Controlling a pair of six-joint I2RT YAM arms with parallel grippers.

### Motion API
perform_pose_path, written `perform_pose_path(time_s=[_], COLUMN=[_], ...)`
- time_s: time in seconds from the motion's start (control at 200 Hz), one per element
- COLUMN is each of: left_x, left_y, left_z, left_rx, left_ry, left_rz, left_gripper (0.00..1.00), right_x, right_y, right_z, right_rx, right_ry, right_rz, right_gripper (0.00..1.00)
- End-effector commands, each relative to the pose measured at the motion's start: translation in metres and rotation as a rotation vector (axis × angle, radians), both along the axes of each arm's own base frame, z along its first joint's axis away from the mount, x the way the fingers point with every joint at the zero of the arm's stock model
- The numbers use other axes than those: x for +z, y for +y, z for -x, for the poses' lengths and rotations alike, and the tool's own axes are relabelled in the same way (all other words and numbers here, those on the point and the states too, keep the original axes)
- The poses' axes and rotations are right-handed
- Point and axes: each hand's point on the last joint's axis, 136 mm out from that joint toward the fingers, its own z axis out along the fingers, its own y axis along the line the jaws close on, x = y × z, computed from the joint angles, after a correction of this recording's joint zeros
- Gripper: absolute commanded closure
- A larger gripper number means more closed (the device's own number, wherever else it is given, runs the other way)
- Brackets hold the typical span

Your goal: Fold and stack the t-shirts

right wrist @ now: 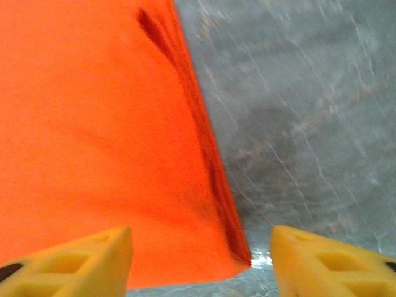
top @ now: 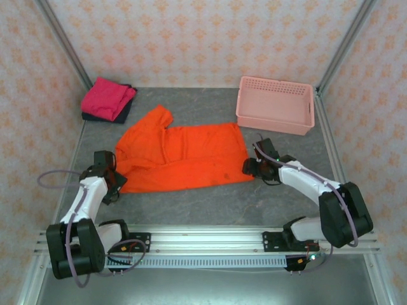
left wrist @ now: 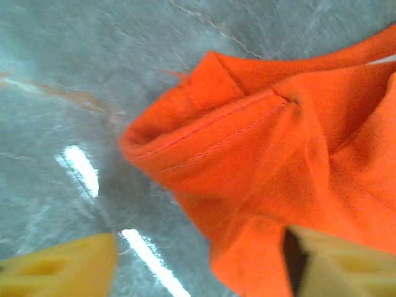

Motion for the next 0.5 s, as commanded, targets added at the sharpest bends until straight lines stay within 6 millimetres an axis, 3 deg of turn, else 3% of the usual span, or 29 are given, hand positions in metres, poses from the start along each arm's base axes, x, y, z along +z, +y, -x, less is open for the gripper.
perform_pose_path(time_s=[0.0,0.11,0.215,0.355,0.495], left_x=[0.043,0.066,0.074,0.058,0.034], left_y=[0.022,0.015,-0.013,-0.041,-0.048], left_z=[0.005,-0.026,-0.075,-0.135,-0.171], left_rx=[0.031,-0.047,-0.184,-0.305,-0.344], left_ry=[-0.045,-0.122,-0.126,-0.097,-0.061], left_rz=[-0.149,-0.2,-0.222,-0.193,-0.169], left_gripper=[0.02,0.01,0.0,0.0,0.0], right_x=[0.038,0.047,0.04,0.026,0.006], right_y=[0.009,0.026,0.044,0.071,0.087], right_z=[-0.023,-0.049,-0.078,-0.113,-0.135], right_rx=[0.037,0.075,0.093,0.089,0.095], right_ry=[-0.107,-0.153,-0.152,-0.153,-0.113], right_rz=[-0.01,-0.004,0.012,-0.014,-0.025], right_gripper=[0.36,0.35,0.35,0.37,0.38])
